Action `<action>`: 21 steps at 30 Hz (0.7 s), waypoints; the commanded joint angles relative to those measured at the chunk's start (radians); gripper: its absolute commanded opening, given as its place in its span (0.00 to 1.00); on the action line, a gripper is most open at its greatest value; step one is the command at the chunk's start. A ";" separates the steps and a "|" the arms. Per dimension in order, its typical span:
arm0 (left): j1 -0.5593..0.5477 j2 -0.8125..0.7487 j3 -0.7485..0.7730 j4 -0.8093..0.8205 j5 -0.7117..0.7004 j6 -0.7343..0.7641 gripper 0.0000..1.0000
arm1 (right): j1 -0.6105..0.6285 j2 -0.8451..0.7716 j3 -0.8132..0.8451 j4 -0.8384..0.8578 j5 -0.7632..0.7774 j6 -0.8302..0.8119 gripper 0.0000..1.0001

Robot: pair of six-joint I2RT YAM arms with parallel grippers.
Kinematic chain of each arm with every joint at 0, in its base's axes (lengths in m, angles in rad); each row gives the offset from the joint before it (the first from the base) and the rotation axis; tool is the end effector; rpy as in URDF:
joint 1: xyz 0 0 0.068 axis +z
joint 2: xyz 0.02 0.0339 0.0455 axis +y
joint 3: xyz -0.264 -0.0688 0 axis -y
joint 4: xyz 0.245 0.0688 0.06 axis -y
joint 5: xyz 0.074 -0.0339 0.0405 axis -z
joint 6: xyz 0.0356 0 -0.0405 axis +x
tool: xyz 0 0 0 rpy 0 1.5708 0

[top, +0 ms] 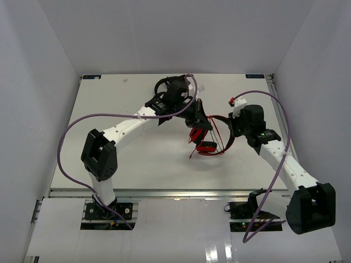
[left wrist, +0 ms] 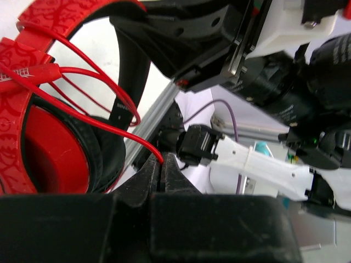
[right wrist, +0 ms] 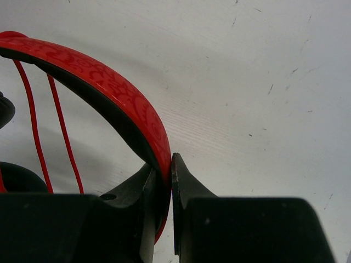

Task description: Wrap the headphones

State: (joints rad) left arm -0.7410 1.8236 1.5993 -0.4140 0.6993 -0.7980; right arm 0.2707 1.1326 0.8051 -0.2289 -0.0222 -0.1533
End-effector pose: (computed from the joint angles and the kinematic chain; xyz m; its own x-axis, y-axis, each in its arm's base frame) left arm 0.2941 -0.3001 0.3128 -0.9498 0.1264 -0.2861 0.3122 0.4385 -0.8428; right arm 0.2429 0.0682 0.2727 -0.4593 -0.2859 -0.8410 -0.3599 0.9255 -0.1181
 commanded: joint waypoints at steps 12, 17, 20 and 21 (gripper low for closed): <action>-0.057 0.055 0.058 0.055 -0.185 -0.113 0.17 | 0.004 0.074 0.053 0.077 -0.018 0.180 0.08; -0.065 0.066 0.051 0.055 -0.186 -0.121 0.24 | -0.002 0.085 0.062 0.071 -0.038 0.193 0.08; -0.069 0.060 0.042 0.055 -0.198 -0.122 0.29 | -0.010 0.094 0.066 0.068 -0.048 0.199 0.08; -0.070 0.058 0.041 0.057 -0.201 -0.125 0.31 | -0.012 0.096 0.068 0.067 -0.050 0.199 0.08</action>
State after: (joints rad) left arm -0.8034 1.9133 1.6188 -0.3723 0.5159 -0.9102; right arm 0.2695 1.2290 0.8109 -0.2112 -0.0294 -0.0038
